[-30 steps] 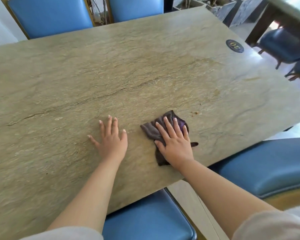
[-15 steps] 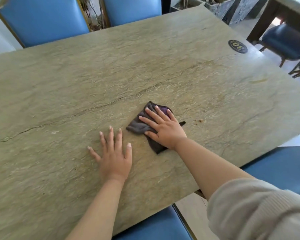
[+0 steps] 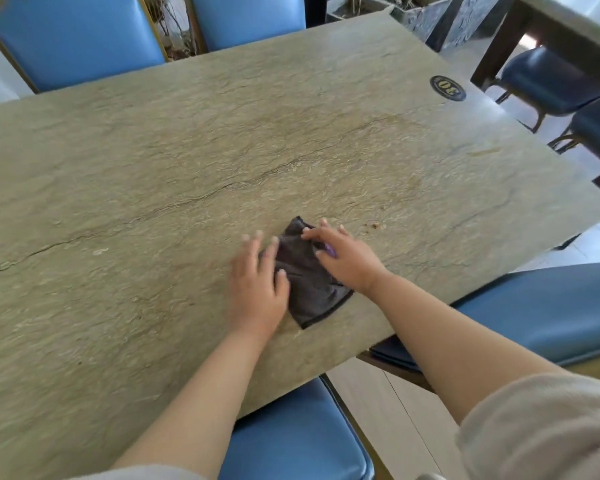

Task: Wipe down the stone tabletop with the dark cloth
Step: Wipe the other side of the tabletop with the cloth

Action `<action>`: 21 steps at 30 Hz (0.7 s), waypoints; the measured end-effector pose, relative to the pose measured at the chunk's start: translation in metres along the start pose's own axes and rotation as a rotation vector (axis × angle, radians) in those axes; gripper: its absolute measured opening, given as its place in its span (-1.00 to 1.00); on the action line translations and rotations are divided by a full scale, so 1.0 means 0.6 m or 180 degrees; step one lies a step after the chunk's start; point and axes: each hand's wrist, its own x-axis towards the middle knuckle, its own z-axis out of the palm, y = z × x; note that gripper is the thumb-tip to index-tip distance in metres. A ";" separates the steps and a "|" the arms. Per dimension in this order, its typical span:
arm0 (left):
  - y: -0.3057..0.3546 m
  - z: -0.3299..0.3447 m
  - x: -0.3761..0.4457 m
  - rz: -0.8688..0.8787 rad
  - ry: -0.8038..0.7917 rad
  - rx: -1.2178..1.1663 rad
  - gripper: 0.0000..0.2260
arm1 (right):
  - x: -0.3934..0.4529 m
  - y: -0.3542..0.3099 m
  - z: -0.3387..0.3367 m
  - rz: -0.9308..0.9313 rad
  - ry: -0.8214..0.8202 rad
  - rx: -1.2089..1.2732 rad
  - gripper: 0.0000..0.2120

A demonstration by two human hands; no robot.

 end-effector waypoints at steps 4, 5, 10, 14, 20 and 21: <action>0.062 0.038 -0.008 0.0012 -0.0522 0.0620 -0.21 | 0.007 0.056 -0.065 0.0629 0.0816 -0.0045 -0.67; 0.070 0.043 0.000 -0.0109 -0.0583 0.0772 -0.15 | 0.007 0.077 -0.081 0.0966 0.1013 -0.0158 -0.64; 0.074 0.047 0.105 -0.0373 -0.0637 0.0713 -0.30 | -0.011 0.180 -0.132 0.2385 0.0685 -0.0565 -0.43; 0.092 0.058 0.218 -0.0485 -0.0658 0.0636 -0.49 | -0.003 0.207 -0.119 0.2391 0.0433 -0.0680 -0.42; 0.192 0.093 0.350 0.0372 -0.0876 0.0162 -0.57 | 0.002 0.214 -0.114 0.2386 0.0471 -0.0686 -0.43; 0.207 0.101 0.354 0.0592 -0.0886 0.0034 -0.56 | 0.001 0.213 -0.115 0.2370 0.0468 -0.0689 -0.43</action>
